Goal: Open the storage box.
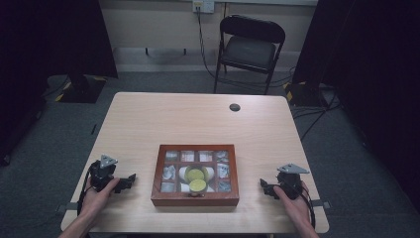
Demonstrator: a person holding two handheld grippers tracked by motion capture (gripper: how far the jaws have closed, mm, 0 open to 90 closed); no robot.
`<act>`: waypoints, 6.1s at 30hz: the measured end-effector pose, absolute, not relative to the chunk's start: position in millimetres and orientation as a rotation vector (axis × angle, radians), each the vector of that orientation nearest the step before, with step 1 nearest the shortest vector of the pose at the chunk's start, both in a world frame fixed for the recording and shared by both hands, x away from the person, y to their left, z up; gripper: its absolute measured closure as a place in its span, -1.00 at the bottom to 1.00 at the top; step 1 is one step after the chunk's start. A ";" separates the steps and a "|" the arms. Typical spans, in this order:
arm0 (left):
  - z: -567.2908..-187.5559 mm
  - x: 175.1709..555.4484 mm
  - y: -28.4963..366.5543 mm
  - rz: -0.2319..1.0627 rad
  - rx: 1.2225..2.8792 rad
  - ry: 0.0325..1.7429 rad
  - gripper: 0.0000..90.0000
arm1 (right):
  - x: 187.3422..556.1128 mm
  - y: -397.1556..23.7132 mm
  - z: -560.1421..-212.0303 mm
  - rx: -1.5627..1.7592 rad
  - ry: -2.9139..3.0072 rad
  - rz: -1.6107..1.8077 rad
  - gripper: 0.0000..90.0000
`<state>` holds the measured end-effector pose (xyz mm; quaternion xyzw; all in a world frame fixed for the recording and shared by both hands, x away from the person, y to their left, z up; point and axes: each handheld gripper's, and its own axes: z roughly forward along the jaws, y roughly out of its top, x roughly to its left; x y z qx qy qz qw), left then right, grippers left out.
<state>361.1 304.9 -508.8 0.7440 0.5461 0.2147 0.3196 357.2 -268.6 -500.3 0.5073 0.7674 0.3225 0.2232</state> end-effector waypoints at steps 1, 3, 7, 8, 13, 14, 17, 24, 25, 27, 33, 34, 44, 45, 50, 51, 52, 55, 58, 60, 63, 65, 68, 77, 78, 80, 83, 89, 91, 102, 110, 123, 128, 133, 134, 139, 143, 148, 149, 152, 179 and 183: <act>-508.7 361.1 304.8 0.567 1.959 1.438 -1.00 | 357.0 -268.6 -500.1 1.403 2.120 0.890 -0.74; -508.5 361.4 304.3 0.568 1.958 1.442 -1.00 | 356.3 -269.5 -498.7 1.412 2.126 0.898 -0.69; -508.5 361.5 304.3 0.569 1.958 1.443 -1.00 | 355.5 -272.2 -496.5 1.426 2.137 0.910 -0.69; -508.5 361.5 304.3 0.569 1.958 1.443 -1.00 | 355.1 -273.1 -494.2 1.423 2.138 0.928 -0.68; -508.5 361.5 304.3 0.569 1.959 1.443 -1.00 | 353.0 -271.9 -488.1 1.395 2.134 0.971 -0.67; -508.5 361.4 304.3 0.569 1.959 1.442 -1.00 | 351.9 -271.0 -486.5 1.387 2.138 0.985 -0.67; -508.5 361.4 304.3 0.568 1.959 1.442 -1.00 | 350.3 -268.9 -482.8 1.414 2.153 1.031 -0.63; -508.6 361.2 304.3 0.565 1.966 1.430 -1.00 | 346.8 -253.0 -473.0 1.345 2.208 1.092 -0.50; -508.6 361.2 304.3 0.565 1.965 1.431 -1.00 | 346.7 -251.7 -472.0 1.326 2.214 1.093 -0.48; -508.6 361.2 304.3 0.565 1.965 1.431 -1.00 | 346.0 -249.9 -470.1 1.309 2.217 1.115 -0.41; -508.6 361.2 304.2 0.565 1.965 1.431 -1.00 | 342.7 -247.4 -463.1 1.290 2.230 1.162 -0.27; -508.6 361.2 304.3 0.565 1.965 1.431 -1.00 | 342.2 -246.7 -461.3 1.282 2.233 1.169 -0.25; -508.6 361.2 304.3 0.564 1.966 1.430 -1.00 | 338.2 -231.2 -446.2 1.179 2.270 1.267 -0.23; -508.6 361.2 304.2 0.565 1.965 1.431 -1.00 | 338.1 -229.5 -444.9 1.168 2.280 1.273 -0.22; -508.4 361.2 302.5 0.567 1.965 1.434 -1.00 | 337.5 -221.2 -441.0 1.121 2.318 1.305 -0.13; -508.4 361.2 302.5 0.567 1.965 1.434 -1.00 | 337.3 -220.1 -440.1 1.113 2.322 1.316 -0.11; -508.4 361.1 302.1 0.568 1.964 1.434 -1.00 | 337.3 -218.5 -439.1 1.105 2.326 1.325 -0.11; -508.4 361.1 302.1 0.568 1.964 1.434 -1.00 | 336.8 -213.4 -434.7 1.073 2.342 1.333 -0.08; -508.4 361.1 302.1 0.568 1.963 1.434 -1.00 | 337.0 -206.6 -429.7 1.014 2.375 1.347 0.06; -508.4 361.1 302.1 0.568 1.963 1.434 -1.00 | 338.5 -200.5 -426.0 1.000 2.395 1.348 0.03; -508.4 361.1 302.1 0.568 1.964 1.434 -1.00 | 341.8 -190.1 -419.6 0.985 2.421 1.363 0.04; -508.4 361.1 302.1 0.568 1.963 1.435 -1.00 | 344.0 -181.9 -416.1 0.968 2.444 1.349 0.04; -508.5 361.1 302.1 0.567 1.963 1.434 -1.00 | 346.9 -169.9 -412.7 0.956 2.467 1.345 0.02; -508.5 361.2 302.1 0.567 1.962 1.434 -1.00 | 354.0 -137.6 -410.0 0.889 2.552 1.365 0.09; -508.5 361.2 302.2 0.567 1.962 1.433 -1.00 | 355.6 -128.6 -408.3 0.859 2.583 1.377 0.12; -508.5 361.3 302.4 0.564 1.964 1.431 -1.00 | 356.4 -122.0 -407.3 0.838 2.600 1.390 0.16; -508.6 361.3 302.6 0.563 1.965 1.429 -1.00 | 356.5 -111.9 -409.1 0.810 2.625 1.419 0.21; -508.5 361.3 302.9 0.561 1.969 1.425 -1.00 | 351.4 -100.6 -417.3 0.748 2.689 1.420 0.42; -508.5 361.3 302.9 0.561 1.969 1.425 -1.00 | 349.3 -98.4 -419.5 0.728 2.707 1.421 0.49; -508.5 361.3 302.9 0.561 1.969 1.425 -1.00 | 343.4 -82.2 -430.9 0.663 2.792 1.377 0.68; -508.5 361.3 302.9 0.561 1.969 1.425 -1.00 | 337.8 -77.3 -438.4 0.613 2.815 1.352 0.77; -508.5 361.3 302.9 0.561 1.969 1.425 -1.00 | 336.7 -76.3 -441.4 0.574 2.808 1.356 0.79; -508.5 361.3 302.9 0.561 1.969 1.425 -1.00 | 336.8 -75.2 -440.1 0.599 2.814 1.346 0.80; -508.5 361.3 302.9 0.561 1.969 1.425 -1.00 | 337.1 -74.7 -437.7 0.591 2.817 1.338 0.80; -508.5 361.3 302.8 0.562 1.968 1.426 -1.00 | 337.0 -74.6 -437.4 0.589 2.816 1.337 0.81; -508.5 361.3 302.9 0.561 1.969 1.425 -1.00 | 337.0 -74.5 -436.3 0.581 2.816 1.335 0.81; -508.5 361.3 302.8 0.562 1.968 1.426 -1.00 | 336.9 -75.1 -432.7 0.577 2.807 1.347 0.81; -508.5 361.3 302.9 0.561 1.968 1.425 -1.00 | 337.2 -75.4 -430.9 0.575 2.805 1.354 0.81; -508.5 361.3 302.9 0.561 1.968 1.425 -1.00 | 337.2 -75.4 -430.9 0.575 2.805 1.354 0.81; -508.5 361.4 302.9 0.561 1.969 1.425 -1.00 | 337.6 -75.8 -427.5 0.573 2.798 1.362 0.81; -508.6 361.3 303.4 0.559 1.972 1.418 -1.00 | 341.2 -79.6 -414.3 0.602 2.773 1.426 0.81; -508.6 361.3 303.4 0.559 1.971 1.418 -1.00 | 343.7 -80.9 -410.2 0.612 2.767 1.454 0.81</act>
